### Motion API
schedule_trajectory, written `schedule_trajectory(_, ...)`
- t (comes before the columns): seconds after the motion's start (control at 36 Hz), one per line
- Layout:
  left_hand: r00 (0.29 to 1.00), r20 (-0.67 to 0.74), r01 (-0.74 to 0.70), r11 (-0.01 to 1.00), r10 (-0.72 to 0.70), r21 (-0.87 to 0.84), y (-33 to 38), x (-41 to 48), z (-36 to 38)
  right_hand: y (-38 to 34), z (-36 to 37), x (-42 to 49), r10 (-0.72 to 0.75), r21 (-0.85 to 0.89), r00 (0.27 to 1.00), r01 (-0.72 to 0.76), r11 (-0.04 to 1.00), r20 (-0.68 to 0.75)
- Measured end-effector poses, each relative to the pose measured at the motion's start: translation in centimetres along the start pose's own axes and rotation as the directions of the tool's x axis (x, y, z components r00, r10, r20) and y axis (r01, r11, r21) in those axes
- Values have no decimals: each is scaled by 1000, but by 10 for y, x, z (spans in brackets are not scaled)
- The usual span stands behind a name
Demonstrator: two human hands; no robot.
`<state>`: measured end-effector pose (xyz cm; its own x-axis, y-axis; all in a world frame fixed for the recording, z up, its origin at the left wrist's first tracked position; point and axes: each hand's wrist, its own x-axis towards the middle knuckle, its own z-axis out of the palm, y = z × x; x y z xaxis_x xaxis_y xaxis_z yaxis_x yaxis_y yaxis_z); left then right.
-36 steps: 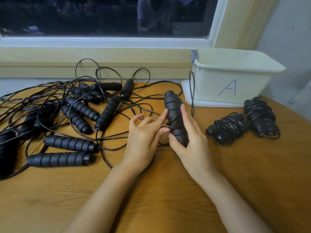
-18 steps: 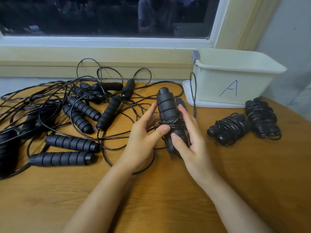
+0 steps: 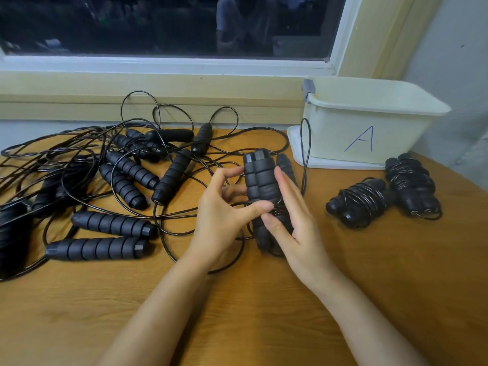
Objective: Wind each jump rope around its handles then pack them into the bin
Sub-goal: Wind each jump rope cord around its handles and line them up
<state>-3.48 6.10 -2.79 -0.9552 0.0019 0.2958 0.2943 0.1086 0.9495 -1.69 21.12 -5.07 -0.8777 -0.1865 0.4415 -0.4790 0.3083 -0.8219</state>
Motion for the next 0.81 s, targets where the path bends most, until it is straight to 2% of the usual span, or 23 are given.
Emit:
schedule_trajectory(0.08,1000,9,5,1000,-5,13,2,-1,-2,-1,-1,0,9,47,1000,-8,999,-27)
schedule_trajectory(0.25,999,44,-27,998,24,52,4,-2,-3,-9,-6,0,103,285,991,-76,956,-82)
schedule_trajectory(0.39,983,177,-83,981,52,173,4,-3,-1,-8,-10,0,137,277,982,-96,956,-131)
schedule_trajectory(0.47,977,207,-90,978,49,190,1,-2,0,-5,-12,1,147,270,977,-101,957,-156)
schedule_trajectory(0.64,993,116,24,1000,-25,9,-5,0,-1,-9,-18,3,133,216,971,-88,972,-201)
schedule_trajectory(0.75,981,171,77,991,-95,111,-9,-3,3,-16,-31,3,99,13,970,-99,995,-221)
schedule_trajectory(0.81,962,241,112,991,-126,68,-2,-7,6,-24,-38,1,72,-131,977,-99,986,-200)
